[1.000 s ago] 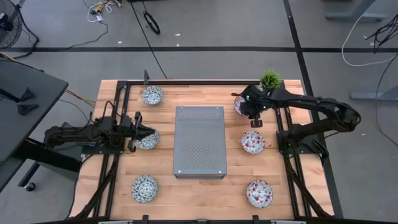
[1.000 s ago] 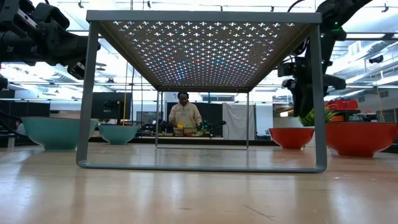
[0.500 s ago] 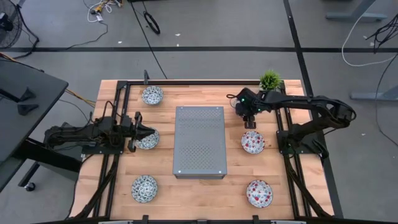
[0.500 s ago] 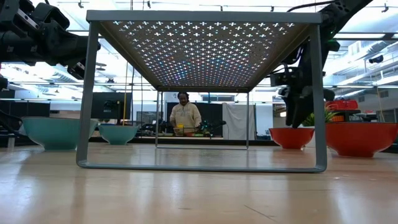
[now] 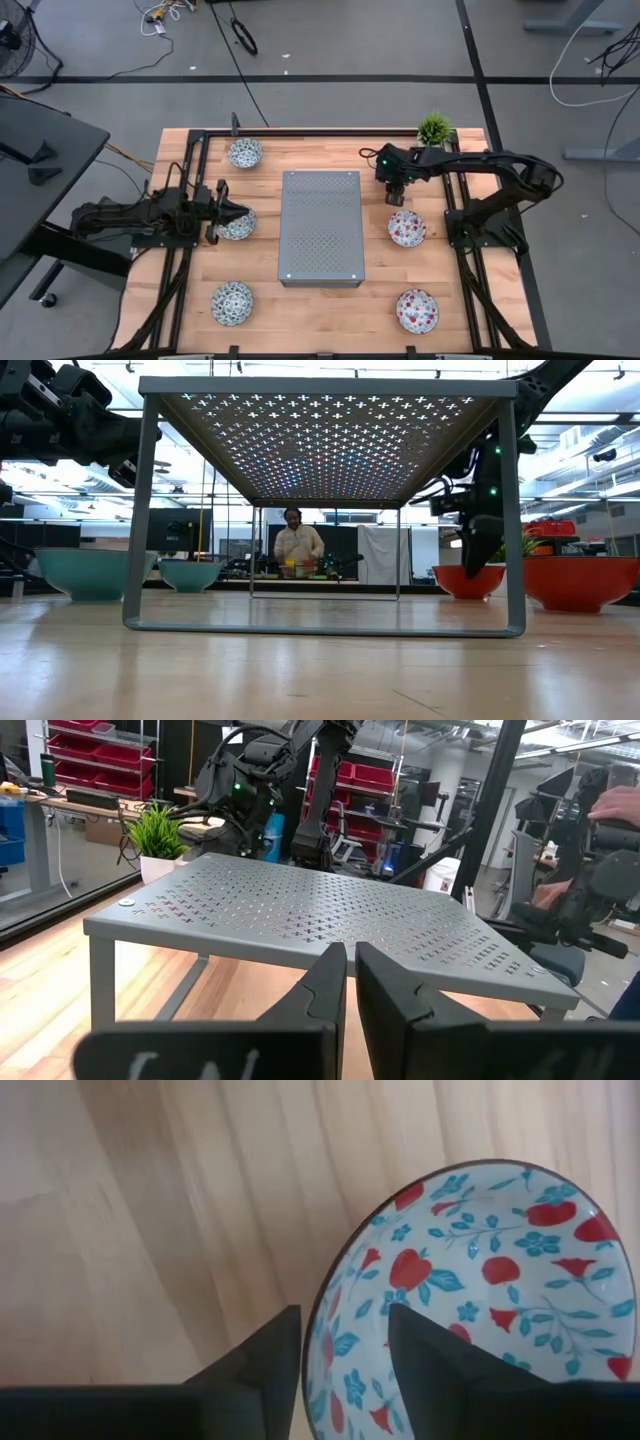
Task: Pick & Place Mini bowls
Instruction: Put the top red bowl on the shelf
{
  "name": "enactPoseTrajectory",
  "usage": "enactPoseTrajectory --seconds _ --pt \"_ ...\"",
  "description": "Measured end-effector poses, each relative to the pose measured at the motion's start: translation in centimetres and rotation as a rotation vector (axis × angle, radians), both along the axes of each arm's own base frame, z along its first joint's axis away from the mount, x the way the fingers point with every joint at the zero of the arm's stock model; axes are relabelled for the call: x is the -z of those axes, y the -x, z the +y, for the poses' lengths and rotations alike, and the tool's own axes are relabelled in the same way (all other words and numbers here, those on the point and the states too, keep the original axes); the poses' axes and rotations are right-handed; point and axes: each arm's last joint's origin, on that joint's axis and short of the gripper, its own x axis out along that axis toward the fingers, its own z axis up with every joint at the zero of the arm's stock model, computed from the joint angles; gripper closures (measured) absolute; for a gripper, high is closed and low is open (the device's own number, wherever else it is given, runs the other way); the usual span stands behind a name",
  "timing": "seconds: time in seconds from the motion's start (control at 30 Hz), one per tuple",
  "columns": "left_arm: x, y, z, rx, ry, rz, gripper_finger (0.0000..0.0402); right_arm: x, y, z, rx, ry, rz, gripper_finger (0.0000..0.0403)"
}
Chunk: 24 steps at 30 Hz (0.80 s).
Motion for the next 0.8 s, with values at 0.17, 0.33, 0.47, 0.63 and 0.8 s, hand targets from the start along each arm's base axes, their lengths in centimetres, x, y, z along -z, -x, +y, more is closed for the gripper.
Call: enactPoseTrajectory --seconds 0.17,0.33,0.47,0.63,0.8 --pt "-0.01 0.0 0.0 0.0 0.001 -0.001 0.0369 0.09 -0.01 0.0 0.0 -0.003 0.004 0.0278" --pt "-0.01 0.0 0.0 0.0 0.0 0.0 0.0369 0.09 0.01 0.01 0.0 -0.004 0.006 0.0324" --pt "0.0 0.0 0.0 0.0 0.001 0.0 0.0369 0.09 0.02 0.01 0.0 -0.004 0.007 0.0362" --pt "0.0 0.0 0.0 0.0 0.0 0.0 0.0369 -0.03 0.02 -0.05 0.002 0.013 0.011 0.0394" --pt "0.0 0.0 0.0 0.0 0.0 0.0 0.0369 0.01 0.08 0.06 -0.035 0.012 0.029 0.0396"
